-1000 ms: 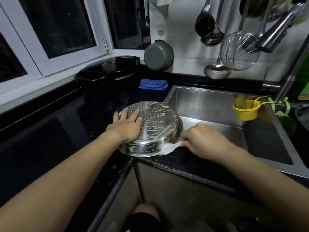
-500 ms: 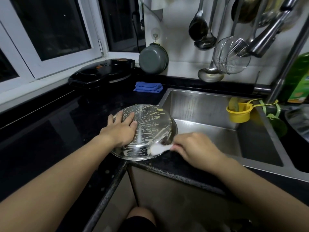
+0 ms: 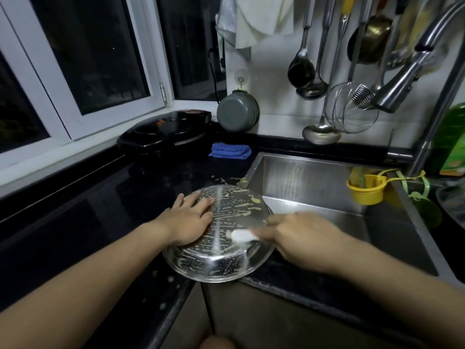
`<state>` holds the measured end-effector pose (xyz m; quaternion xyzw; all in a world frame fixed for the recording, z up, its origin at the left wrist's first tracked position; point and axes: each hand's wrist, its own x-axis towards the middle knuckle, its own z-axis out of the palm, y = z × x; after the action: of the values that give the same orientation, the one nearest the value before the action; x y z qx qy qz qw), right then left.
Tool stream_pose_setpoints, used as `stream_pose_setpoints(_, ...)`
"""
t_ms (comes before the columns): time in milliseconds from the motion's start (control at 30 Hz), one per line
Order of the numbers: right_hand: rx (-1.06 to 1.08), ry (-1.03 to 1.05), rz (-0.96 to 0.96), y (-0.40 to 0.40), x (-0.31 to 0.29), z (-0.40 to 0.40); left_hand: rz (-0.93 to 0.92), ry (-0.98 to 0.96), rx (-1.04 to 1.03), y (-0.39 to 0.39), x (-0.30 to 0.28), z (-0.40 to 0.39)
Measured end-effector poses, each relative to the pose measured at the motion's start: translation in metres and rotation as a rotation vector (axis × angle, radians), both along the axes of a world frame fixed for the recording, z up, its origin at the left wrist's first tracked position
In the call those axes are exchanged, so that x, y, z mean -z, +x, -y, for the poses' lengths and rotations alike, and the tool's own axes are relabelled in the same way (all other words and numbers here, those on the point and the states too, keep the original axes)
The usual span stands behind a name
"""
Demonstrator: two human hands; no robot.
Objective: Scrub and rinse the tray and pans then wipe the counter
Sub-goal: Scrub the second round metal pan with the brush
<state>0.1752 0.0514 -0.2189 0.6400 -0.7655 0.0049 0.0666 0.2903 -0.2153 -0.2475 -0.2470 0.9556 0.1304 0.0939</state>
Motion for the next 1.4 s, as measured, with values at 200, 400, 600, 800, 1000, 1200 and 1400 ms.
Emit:
stream_pose_setpoints(200,0.088,0.235,-0.212,-0.018,-0.033,0.009,-0.101,-0.05,-0.068,0.003,0.008,-0.02)
stream_pose_setpoints(400,0.187,0.235,-0.276,-0.034,-0.029,0.029,-0.088,-0.112,-0.065,0.006,0.009,-0.024)
stream_pose_setpoints(600,-0.027,0.26,-0.21,-0.002,-0.019,0.025,-0.133,-0.098,-0.082,0.007,0.009,-0.027)
stream_pose_setpoints(800,0.212,0.19,-0.213,-0.069,-0.018,0.037,-0.104,-0.129,-0.062,0.008,0.004,-0.032)
stream_pose_setpoints(1000,0.318,0.112,0.002,-0.087,-0.014,0.05,-0.128,-0.103,-0.078,0.008,0.007,-0.034)
stream_pose_setpoints(1200,0.352,0.102,0.293,-0.109,0.006,0.07,-0.16,-0.108,-0.091,0.009,0.007,-0.034)
stream_pose_setpoints(1400,0.398,0.101,0.405,-0.099,0.042,0.004,-0.157,-0.107,-0.117,0.005,0.011,-0.034)
